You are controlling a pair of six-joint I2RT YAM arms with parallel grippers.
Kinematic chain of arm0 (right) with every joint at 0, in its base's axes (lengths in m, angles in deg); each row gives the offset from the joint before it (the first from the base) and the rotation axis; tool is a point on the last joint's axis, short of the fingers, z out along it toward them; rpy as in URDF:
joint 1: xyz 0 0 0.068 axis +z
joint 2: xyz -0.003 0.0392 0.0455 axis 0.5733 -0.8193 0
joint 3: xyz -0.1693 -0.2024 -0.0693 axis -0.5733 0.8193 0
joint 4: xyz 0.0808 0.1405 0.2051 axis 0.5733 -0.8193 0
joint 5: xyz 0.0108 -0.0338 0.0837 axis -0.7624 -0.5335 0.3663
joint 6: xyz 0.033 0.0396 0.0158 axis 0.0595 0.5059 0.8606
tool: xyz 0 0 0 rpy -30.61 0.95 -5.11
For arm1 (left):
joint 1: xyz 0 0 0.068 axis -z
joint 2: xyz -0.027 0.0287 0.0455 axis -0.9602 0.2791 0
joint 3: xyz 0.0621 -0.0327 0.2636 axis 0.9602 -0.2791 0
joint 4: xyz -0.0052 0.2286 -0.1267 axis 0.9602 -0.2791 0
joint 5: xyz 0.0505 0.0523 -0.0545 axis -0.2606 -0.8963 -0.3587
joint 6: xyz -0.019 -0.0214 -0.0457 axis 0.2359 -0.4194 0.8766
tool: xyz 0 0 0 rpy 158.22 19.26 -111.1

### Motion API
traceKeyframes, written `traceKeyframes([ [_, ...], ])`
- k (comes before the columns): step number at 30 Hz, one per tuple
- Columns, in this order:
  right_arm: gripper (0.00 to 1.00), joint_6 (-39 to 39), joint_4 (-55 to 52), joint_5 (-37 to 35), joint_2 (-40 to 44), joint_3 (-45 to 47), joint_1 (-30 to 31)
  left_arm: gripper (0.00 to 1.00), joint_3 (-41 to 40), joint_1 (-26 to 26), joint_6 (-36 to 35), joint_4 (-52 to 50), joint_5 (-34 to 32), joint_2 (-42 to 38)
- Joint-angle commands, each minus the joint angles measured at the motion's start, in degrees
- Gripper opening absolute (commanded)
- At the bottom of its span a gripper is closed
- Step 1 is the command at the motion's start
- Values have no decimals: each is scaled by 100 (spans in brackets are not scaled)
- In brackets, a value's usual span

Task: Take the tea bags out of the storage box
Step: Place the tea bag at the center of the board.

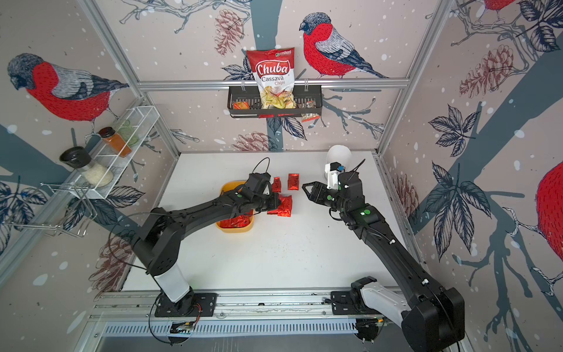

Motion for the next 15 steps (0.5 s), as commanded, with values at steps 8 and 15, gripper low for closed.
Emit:
traceKeyframes([
  [8,58,-220,-254,52,220,114,-57,0,807,27,273,422,-240,1284],
  [15,58,-228,-210,148,176,163,-88,0,1016,28,288,458,-205,1700],
])
